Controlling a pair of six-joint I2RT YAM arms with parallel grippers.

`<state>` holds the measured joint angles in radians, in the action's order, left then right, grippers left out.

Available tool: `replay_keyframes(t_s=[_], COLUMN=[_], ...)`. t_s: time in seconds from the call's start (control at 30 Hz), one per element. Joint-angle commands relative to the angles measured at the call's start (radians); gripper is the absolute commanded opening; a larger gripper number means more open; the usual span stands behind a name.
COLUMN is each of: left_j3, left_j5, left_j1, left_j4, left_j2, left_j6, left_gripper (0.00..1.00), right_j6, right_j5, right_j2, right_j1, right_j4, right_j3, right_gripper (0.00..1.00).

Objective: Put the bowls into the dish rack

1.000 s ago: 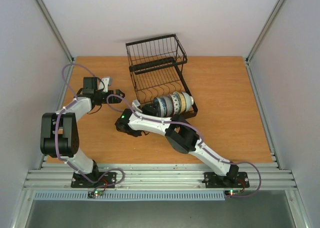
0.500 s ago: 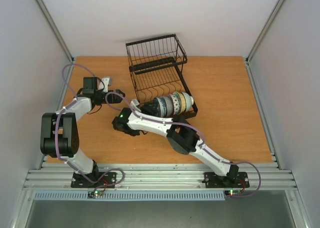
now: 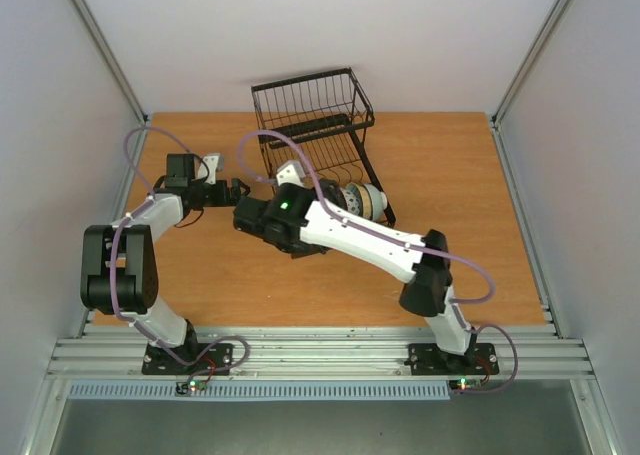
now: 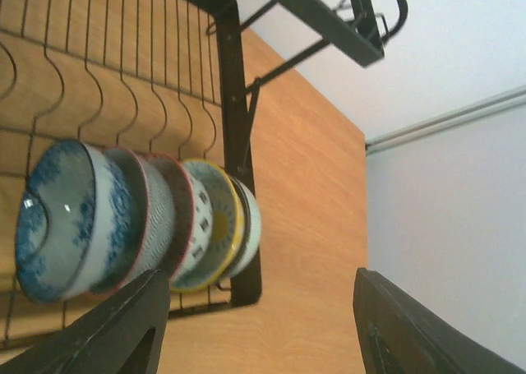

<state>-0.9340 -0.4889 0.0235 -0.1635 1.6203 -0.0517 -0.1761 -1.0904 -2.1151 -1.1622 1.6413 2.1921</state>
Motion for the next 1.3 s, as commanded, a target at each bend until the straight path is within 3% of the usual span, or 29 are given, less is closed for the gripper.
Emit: replay_keyframes(t_s=[0.0, 0.17, 0.33, 0.53, 0.63, 0.9, 1.27], left_j3=[-0.014, -0.012, -0.020, 0.000, 0.006, 0.006, 0.004], left_j5=[0.007, 0.006, 0.014, 0.051, 0.058, 0.064, 0.056], left_j1=[-0.003, -0.004, -0.004, -0.003, -0.002, 0.000, 0.004], left_j4=[0.029, 0.026, 0.010, 0.030, 0.032, 0.035, 0.029], left_j2=[-0.023, -0.041, -0.057, -0.109, -0.121, -0.116, -0.107], left_j6=[0.013, 0.016, 0.031, 0.050, 0.065, 0.084, 0.082], left_gripper=[0.99, 0.99, 0.99, 0.99, 0.99, 0.99, 0.99], right_j6=[-0.021, 0.081, 0.103, 0.111, 0.106, 0.031, 0.055], right_j5=[0.119, 0.288, 0.316, 0.554, 0.692, 0.570, 0.624], right_j2=[0.131, 0.403, 0.595, 0.842, 0.954, 0.869, 0.912], right_j1=[0.003, 0.052, 0.114, 0.318, 0.455, 0.493, 0.494], right_j4=[0.033, -0.301, -0.441, -0.641, -0.729, -0.574, -0.686], right_j3=[-0.153, -0.453, -0.693, -0.945, -1.062, -1.006, -1.083], right_gripper=[0.63, 0.63, 0.65, 0.69, 0.77, 0.75, 0.71])
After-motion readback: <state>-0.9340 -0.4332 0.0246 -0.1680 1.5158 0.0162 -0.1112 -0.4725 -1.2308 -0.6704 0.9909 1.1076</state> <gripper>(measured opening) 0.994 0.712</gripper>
